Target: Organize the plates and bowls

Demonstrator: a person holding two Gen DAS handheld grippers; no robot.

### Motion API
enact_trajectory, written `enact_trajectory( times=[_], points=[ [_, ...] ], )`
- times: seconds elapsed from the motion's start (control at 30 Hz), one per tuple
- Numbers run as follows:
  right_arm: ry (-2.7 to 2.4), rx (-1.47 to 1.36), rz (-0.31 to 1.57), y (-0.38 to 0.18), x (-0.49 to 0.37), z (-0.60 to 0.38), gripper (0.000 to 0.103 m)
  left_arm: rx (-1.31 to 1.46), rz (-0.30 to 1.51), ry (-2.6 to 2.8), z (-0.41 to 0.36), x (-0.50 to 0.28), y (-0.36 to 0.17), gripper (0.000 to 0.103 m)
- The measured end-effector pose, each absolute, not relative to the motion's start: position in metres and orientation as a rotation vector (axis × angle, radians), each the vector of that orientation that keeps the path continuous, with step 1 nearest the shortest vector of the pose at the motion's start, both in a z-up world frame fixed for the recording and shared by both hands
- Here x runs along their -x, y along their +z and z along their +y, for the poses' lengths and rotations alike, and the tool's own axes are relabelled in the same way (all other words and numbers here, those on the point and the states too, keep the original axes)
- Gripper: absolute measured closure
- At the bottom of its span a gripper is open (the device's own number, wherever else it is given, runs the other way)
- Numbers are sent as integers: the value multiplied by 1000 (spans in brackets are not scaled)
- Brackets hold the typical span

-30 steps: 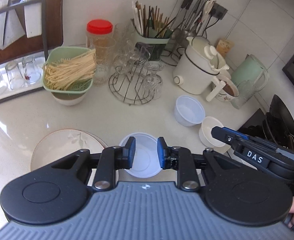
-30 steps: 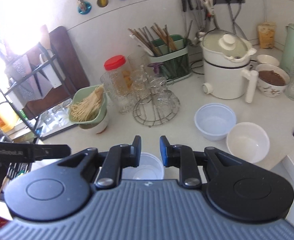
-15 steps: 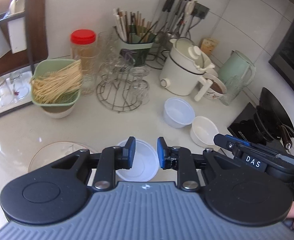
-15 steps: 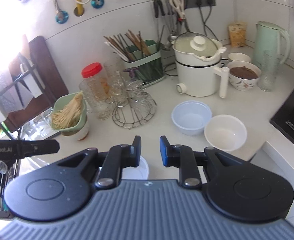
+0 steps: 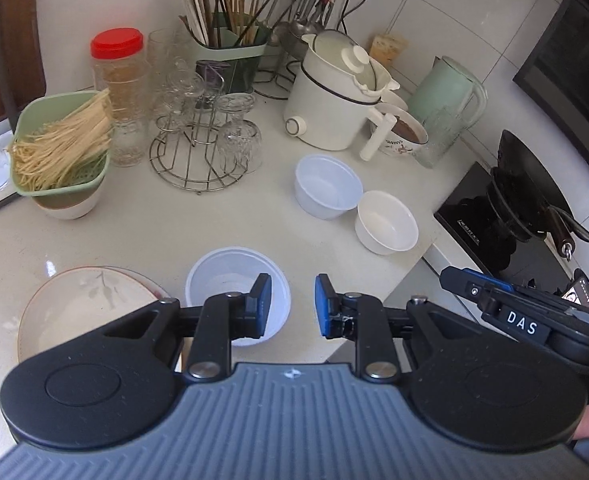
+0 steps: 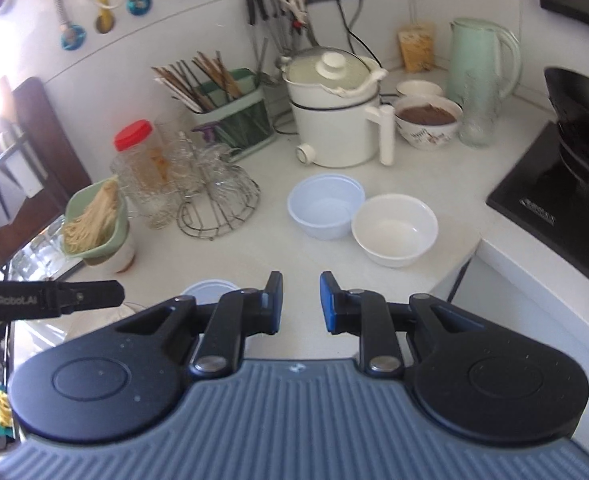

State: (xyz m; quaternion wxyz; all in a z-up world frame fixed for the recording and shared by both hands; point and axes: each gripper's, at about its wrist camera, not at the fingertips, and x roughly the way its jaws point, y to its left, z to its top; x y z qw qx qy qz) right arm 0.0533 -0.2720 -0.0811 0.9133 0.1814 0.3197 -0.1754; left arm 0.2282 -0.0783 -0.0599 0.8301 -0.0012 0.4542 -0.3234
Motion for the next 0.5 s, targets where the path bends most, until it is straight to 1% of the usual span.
enact_trajectory(
  times=[0.4,0.5],
  points=[
    [-325,-340,684,-89,-88,-322,79,17,998,-632,-130,-263,-74,76],
    [-308,-338,705,-91,-103,-340,79,38,1022,-611,-147,-276,-81,74]
  ],
)
